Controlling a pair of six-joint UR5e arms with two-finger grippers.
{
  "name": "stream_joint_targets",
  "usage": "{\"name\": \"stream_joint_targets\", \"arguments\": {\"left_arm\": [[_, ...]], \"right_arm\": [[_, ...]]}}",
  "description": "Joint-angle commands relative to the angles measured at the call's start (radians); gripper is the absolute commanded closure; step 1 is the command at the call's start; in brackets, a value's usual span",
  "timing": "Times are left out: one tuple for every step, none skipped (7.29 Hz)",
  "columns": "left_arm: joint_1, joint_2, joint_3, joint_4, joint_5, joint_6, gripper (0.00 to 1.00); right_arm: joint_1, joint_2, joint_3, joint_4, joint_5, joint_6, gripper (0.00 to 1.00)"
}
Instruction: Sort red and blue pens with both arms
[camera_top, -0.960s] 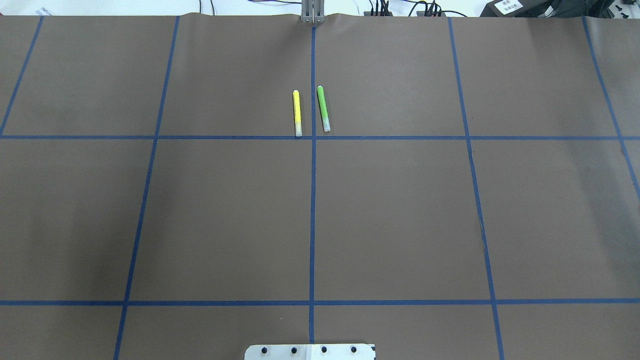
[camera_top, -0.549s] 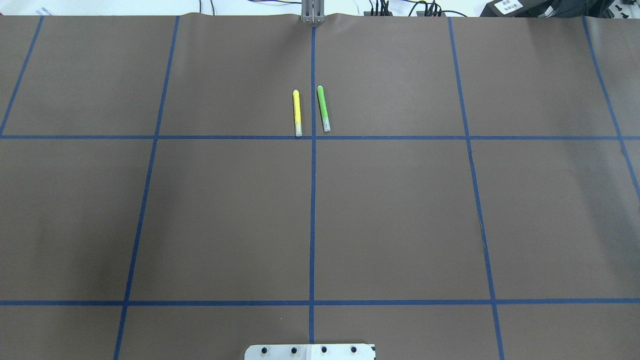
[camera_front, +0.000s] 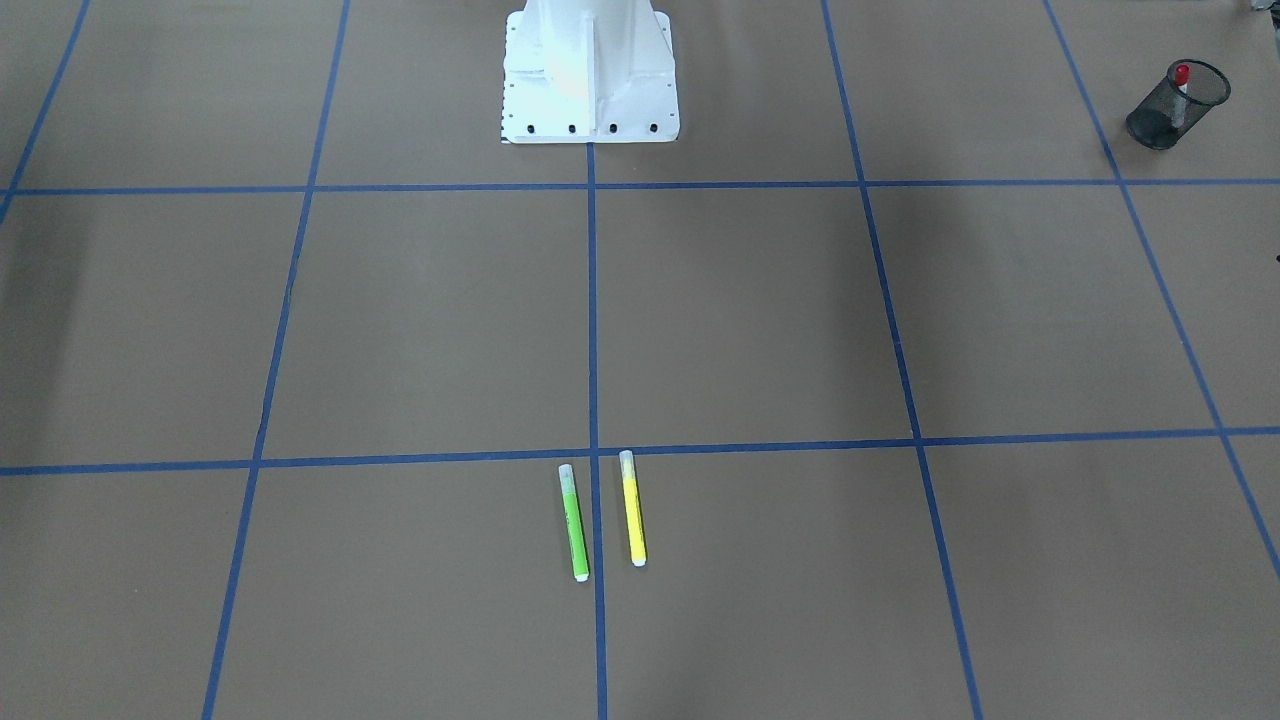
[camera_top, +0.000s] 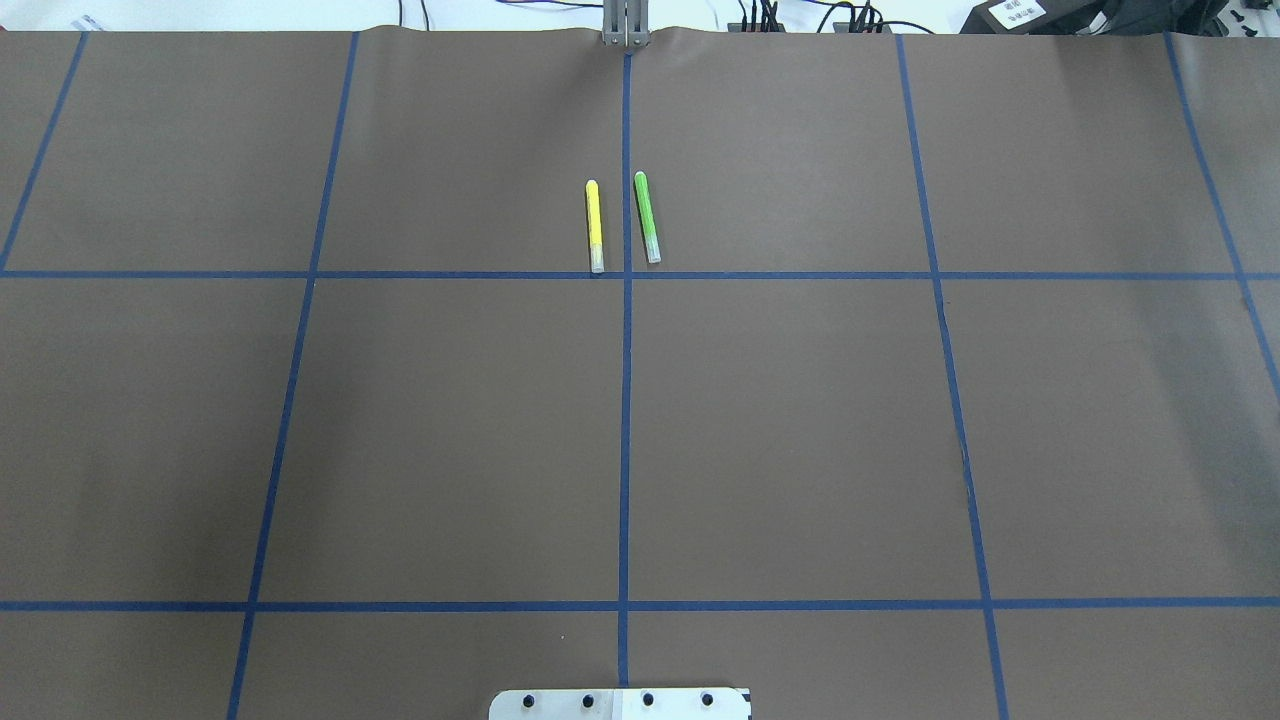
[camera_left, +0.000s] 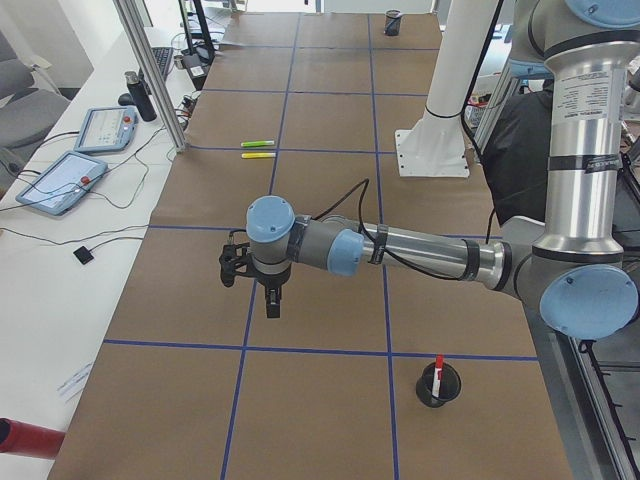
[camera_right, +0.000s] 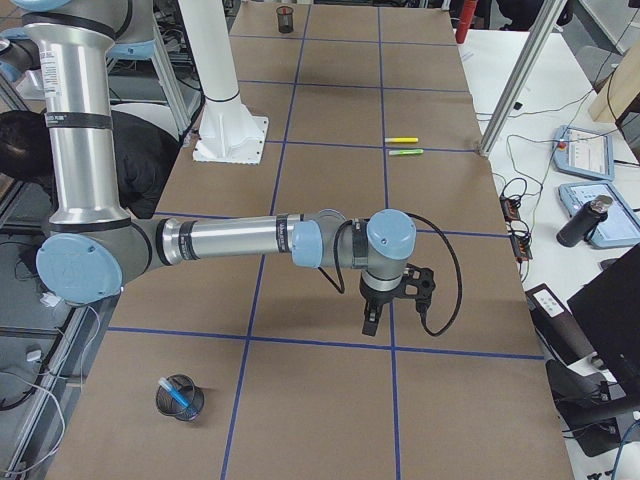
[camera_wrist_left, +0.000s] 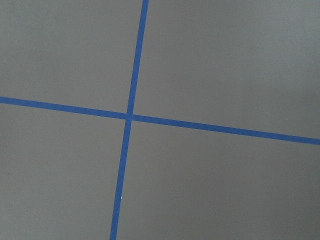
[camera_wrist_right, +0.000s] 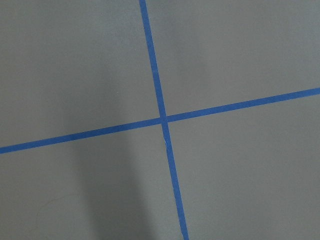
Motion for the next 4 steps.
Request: {"name": "stream_joint_targets", "arguments": {"left_arm": [[-0.008, 0.006, 0.001, 0.028, 0.074, 0.055, 0.0], [-0.008, 0.008, 0.004, 0.028, 0.098, 0.055, 0.0], [-0.008, 0.011, 0.005, 0.03, 0.098, 0.055, 0.0], [-0.008, 0.017, 0.004, 0.03, 0.098, 0.055, 0.0]], "right_arm": [[0.0, -0.005, -0.001, 0.0, 0.002, 0.0, 0.0], [0.0, -0.006, -0.001, 0.0, 0.002, 0.0, 0.0], [0.0, -0.006, -0.001, 0.0, -0.001, 0.0, 0.0], [0.0, -0.006, -0.001, 0.0, -0.003, 0.0, 0.0]]}}
